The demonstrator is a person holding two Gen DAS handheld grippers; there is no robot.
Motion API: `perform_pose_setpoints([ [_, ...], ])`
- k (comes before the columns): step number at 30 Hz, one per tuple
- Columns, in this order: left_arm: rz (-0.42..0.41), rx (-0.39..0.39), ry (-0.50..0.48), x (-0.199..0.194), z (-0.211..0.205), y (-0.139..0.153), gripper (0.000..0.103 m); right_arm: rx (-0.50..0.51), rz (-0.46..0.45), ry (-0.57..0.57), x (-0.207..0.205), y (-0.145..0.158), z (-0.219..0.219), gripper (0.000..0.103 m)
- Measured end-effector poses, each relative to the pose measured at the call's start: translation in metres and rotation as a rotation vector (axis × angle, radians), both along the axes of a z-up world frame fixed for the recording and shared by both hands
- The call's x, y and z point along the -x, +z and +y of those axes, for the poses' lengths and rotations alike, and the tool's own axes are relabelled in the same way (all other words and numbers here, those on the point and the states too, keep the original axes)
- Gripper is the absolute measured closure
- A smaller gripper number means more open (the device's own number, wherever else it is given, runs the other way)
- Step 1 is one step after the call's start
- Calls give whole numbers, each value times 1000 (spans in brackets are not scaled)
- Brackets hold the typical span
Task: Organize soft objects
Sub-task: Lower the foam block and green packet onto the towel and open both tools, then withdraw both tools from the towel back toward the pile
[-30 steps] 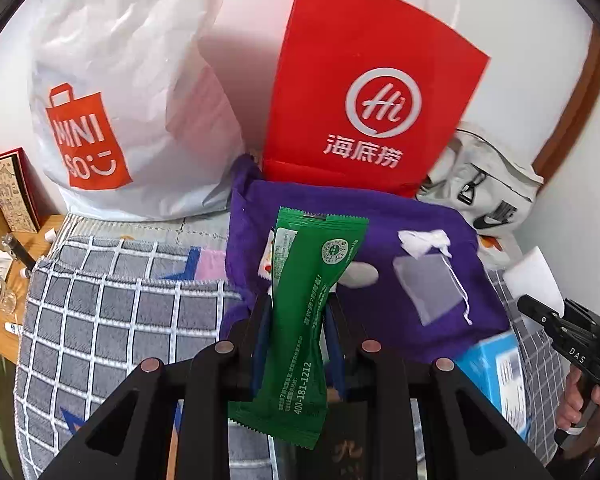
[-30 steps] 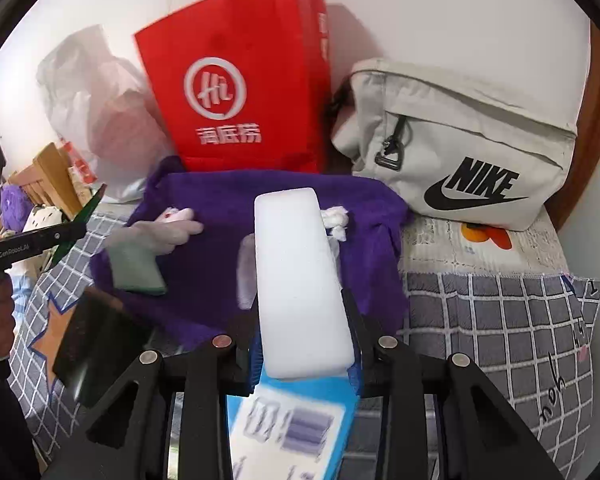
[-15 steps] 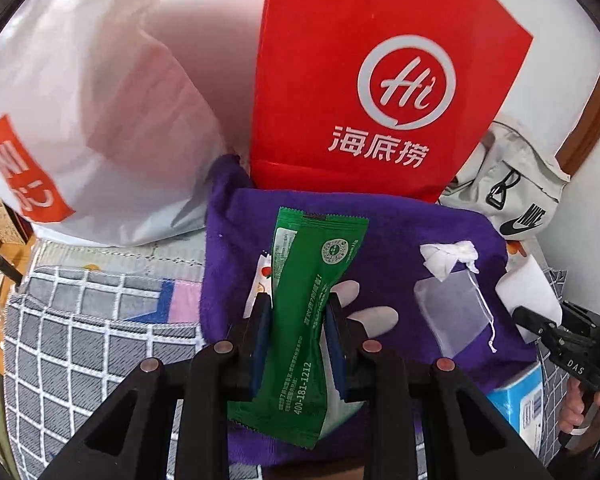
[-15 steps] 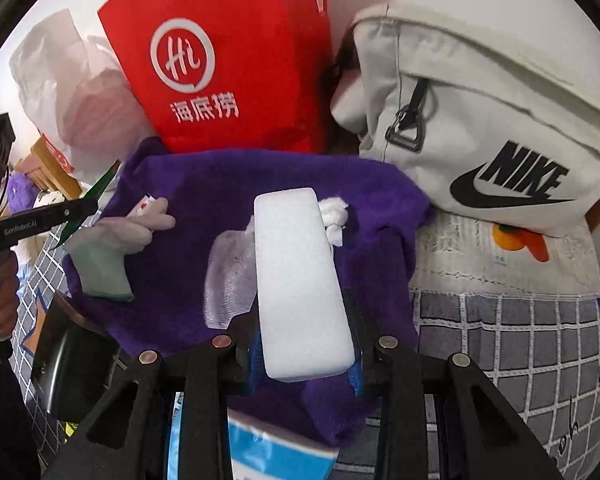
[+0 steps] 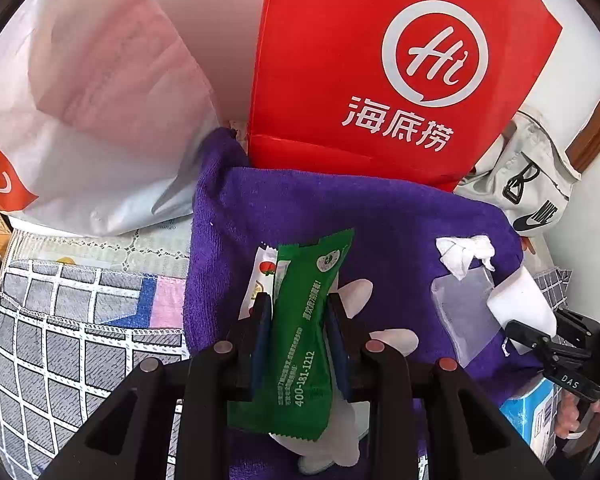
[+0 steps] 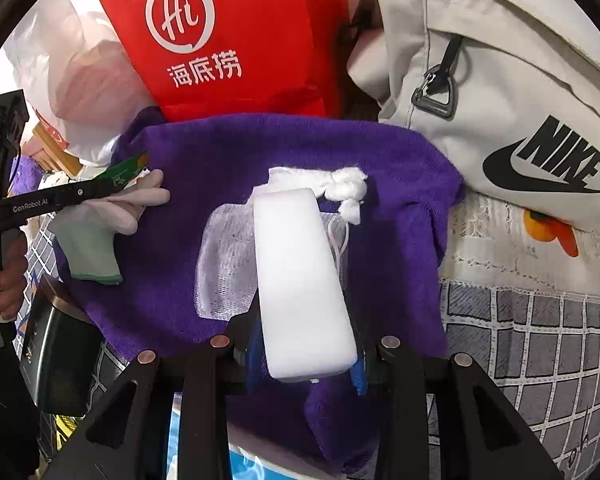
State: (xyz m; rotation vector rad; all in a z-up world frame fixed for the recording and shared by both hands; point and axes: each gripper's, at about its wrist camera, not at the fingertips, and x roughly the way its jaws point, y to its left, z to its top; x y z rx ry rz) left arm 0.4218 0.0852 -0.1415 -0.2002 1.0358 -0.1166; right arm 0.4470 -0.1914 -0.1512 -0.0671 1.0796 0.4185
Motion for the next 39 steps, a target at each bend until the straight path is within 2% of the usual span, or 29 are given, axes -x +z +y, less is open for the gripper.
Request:
perform_pose_setpoints([
  [1, 0, 6, 0, 0, 1, 0, 76, 1, 2, 7, 0, -1, 2, 65],
  [2, 0, 14, 0, 0, 1, 1, 73, -2, -3, 17, 1, 0, 3, 58],
  [3, 4, 19, 0, 0, 2, 1, 66, 0, -14, 27, 3, 1, 5, 52],
  [5, 13, 18, -3, 2, 3, 3, 54, 14, -47, 33, 6, 4, 9, 28],
  [7, 1, 11, 2, 7, 5, 8, 54, 35, -82, 35, 10, 8, 11, 23],
  [14, -27, -10, 12, 37, 10, 32, 53, 12, -117, -17, 29, 34, 4, 23],
  [19, -94, -36, 7, 79, 12, 56, 53, -43, -154, -46, 67, 62, 0, 23],
  [24, -119, -46, 23, 121, 16, 67, 53, -69, -168, -23, 119, 76, 5, 23],
  [31, -118, -51, -18, 182, 10, 66, 53, -32, -194, 63, 196, 78, 27, 23],
  [36, -106, -54, -31, 219, 1, 52, 53, -34, -178, 98, 241, 64, 32, 24],
  [39, -86, -34, -27, 235, -4, 38, 53, -28, -151, 114, 258, 51, 34, 31],
])
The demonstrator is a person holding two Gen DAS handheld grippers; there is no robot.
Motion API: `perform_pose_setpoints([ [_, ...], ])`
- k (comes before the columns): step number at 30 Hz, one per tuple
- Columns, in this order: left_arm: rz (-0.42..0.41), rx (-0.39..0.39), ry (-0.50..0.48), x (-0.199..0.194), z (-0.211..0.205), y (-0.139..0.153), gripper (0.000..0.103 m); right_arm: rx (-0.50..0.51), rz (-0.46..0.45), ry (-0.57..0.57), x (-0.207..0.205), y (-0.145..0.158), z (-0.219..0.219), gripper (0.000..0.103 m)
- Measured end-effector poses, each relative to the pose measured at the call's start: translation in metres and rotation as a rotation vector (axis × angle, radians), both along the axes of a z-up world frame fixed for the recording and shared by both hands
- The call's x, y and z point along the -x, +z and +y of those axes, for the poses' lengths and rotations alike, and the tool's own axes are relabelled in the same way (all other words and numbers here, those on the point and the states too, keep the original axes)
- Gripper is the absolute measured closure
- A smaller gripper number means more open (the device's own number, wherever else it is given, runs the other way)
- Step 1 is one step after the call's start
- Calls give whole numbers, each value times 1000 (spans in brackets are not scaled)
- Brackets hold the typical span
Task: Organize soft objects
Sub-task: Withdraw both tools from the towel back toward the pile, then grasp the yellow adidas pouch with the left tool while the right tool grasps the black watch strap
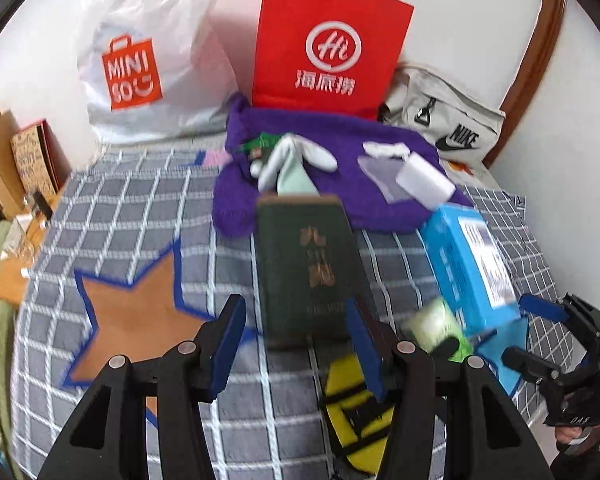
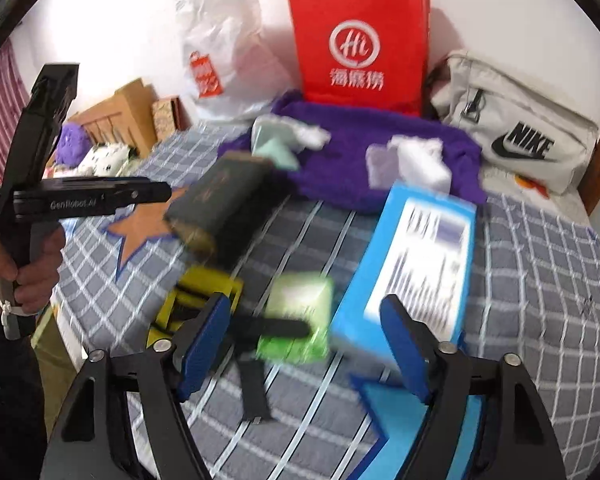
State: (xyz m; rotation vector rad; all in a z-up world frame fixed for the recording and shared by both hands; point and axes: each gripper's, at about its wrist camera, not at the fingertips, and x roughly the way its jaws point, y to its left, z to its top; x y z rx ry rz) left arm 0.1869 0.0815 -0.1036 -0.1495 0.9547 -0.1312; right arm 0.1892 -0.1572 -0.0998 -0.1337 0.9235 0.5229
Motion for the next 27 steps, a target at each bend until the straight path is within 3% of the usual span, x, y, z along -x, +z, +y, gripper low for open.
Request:
perform_pose_setpoints([
  [5, 31, 25, 7, 18, 0, -22, 53, -3, 20, 35, 19, -14, 10, 39],
  [13, 55, 69, 46, 37, 23, -40, 53, 263, -142, 236, 31, -32, 66, 39],
  [22, 73, 79, 58, 40, 39, -55, 53, 465, -167, 368, 18, -62, 89, 40],
  [24, 76, 81, 53, 40, 38, -56, 53, 460, -175, 378, 15, -63, 92, 47],
  [26, 81, 83, 47, 40, 37, -57, 53, 449, -162, 399, 13, -65, 94, 75],
  [27, 81, 81, 45, 40, 37, -57, 53, 455, -161, 405, 14, -66, 96, 79],
])
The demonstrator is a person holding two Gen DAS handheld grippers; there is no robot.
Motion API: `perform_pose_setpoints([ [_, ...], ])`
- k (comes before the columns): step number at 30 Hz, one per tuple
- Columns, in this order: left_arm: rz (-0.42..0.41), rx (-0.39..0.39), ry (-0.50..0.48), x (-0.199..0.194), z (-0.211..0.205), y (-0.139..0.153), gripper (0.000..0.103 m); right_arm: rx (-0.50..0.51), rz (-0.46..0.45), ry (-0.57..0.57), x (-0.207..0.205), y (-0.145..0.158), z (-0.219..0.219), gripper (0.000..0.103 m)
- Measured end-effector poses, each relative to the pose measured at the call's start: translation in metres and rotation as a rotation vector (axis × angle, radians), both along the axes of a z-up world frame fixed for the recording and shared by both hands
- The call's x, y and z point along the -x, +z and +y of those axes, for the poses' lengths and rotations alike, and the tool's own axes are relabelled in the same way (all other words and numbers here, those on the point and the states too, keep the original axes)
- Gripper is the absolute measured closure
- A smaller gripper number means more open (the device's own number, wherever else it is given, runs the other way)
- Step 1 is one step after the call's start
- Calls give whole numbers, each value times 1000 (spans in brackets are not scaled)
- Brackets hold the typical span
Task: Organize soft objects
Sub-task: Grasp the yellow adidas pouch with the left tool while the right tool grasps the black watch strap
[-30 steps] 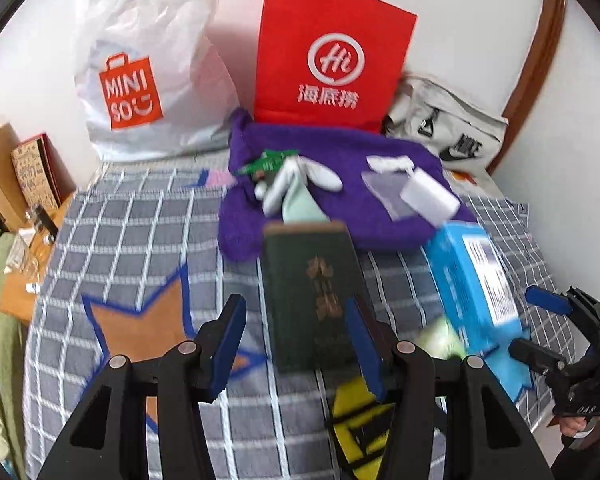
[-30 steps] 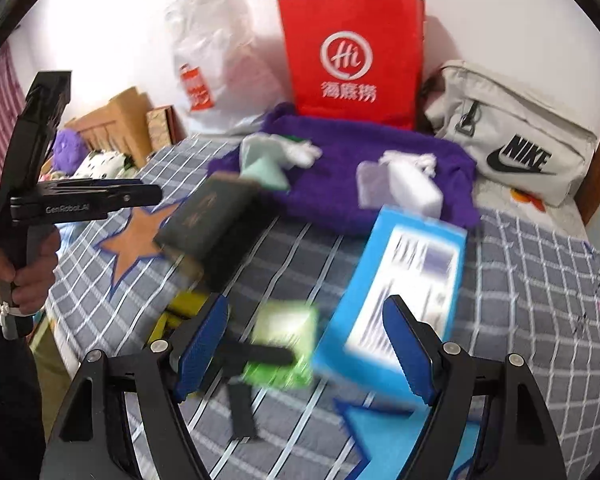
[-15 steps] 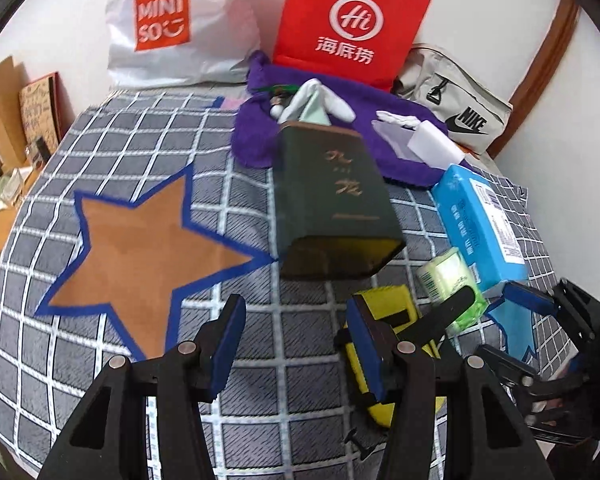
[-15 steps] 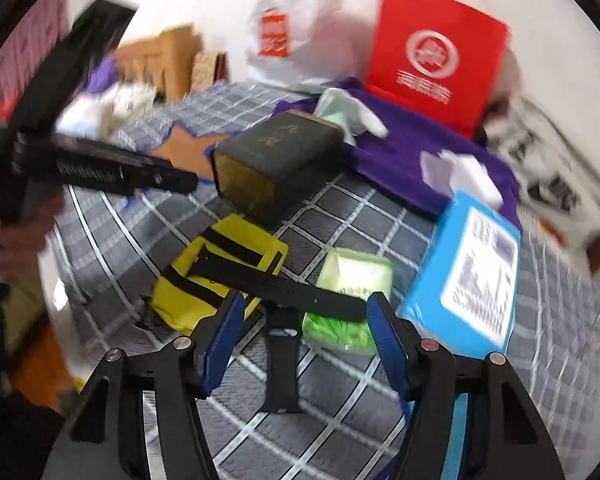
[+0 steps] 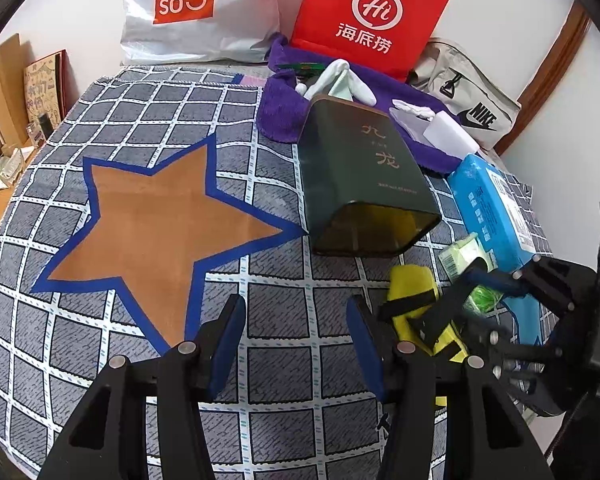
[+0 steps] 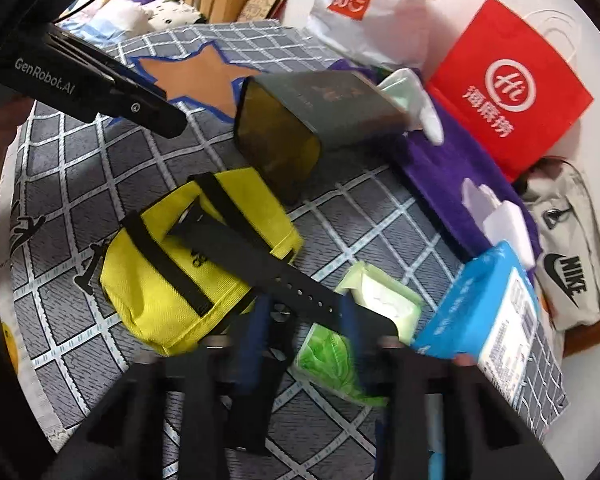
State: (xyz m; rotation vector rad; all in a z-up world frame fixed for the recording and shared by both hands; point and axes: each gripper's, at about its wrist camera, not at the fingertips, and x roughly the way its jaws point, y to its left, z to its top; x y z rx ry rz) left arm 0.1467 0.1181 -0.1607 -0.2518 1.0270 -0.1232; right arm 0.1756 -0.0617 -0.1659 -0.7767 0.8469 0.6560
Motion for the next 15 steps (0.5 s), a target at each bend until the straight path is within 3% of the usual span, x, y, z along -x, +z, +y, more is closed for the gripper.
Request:
perform_pose_setpoints([
  [2, 1, -4, 1, 1, 0, 0, 53, 5, -21, 9, 2, 1, 0, 90],
  [5, 1, 4, 4, 4, 0, 1, 53, -68, 0, -5, 5, 13, -6, 96],
  [15, 9, 9, -22, 18, -21, 5, 53, -329, 74, -151, 13, 50, -48, 99],
])
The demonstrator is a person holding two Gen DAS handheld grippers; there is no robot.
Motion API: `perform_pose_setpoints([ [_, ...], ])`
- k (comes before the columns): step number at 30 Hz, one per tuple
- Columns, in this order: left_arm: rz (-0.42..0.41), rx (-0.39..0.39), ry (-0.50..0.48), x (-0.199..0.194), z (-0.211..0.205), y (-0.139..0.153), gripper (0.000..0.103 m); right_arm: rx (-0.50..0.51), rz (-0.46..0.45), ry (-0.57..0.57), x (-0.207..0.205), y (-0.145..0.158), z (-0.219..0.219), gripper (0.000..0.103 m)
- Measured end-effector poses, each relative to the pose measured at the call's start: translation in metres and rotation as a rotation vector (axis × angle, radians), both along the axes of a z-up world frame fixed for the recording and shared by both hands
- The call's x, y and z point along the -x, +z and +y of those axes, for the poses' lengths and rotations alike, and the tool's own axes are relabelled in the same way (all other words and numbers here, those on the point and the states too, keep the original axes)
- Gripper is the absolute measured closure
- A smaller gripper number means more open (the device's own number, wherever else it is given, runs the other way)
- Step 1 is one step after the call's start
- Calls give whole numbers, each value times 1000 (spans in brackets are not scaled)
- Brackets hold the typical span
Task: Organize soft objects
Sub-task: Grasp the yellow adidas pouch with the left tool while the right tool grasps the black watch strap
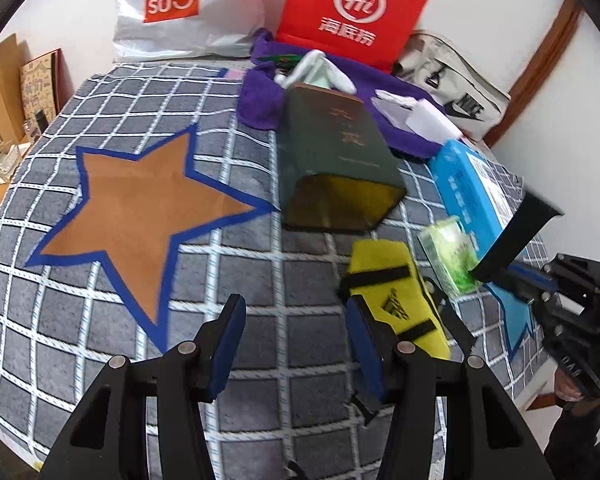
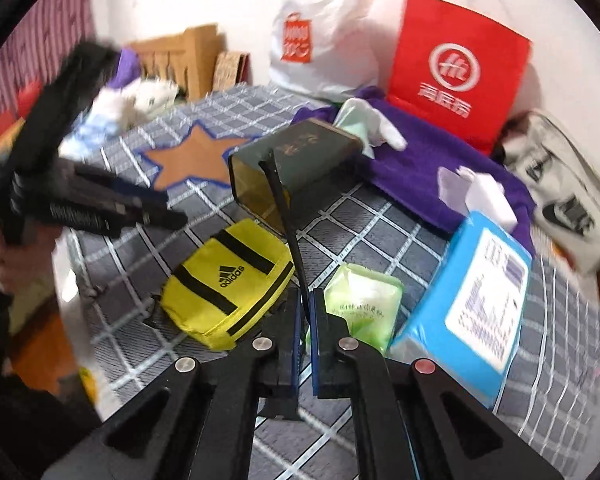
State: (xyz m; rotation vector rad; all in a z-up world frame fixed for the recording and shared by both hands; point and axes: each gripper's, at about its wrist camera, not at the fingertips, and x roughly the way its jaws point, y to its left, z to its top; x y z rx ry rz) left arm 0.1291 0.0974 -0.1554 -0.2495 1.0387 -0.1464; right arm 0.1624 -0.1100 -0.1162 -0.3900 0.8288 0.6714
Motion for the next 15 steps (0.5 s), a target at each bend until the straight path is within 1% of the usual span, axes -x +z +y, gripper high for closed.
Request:
perform_pose_setpoints([
  [3, 4, 0, -15, 4, -11, 1, 53, -35, -12, -58, 9, 7, -21, 100],
  [7, 19, 45, -36, 4, -26, -1, 52, -87, 8, -139, 18, 11, -54, 101],
  [9, 27, 50, -42, 3, -34, -3, 44, -91, 9, -168, 22, 11, -66, 101],
  [11, 29, 40, -49, 1, -43, -4, 39, -102, 7, -209, 26, 10, -81, 101],
  [15, 52, 36, -71, -4, -62, -8, 35, -116, 32, -283, 28, 1, -108, 101],
])
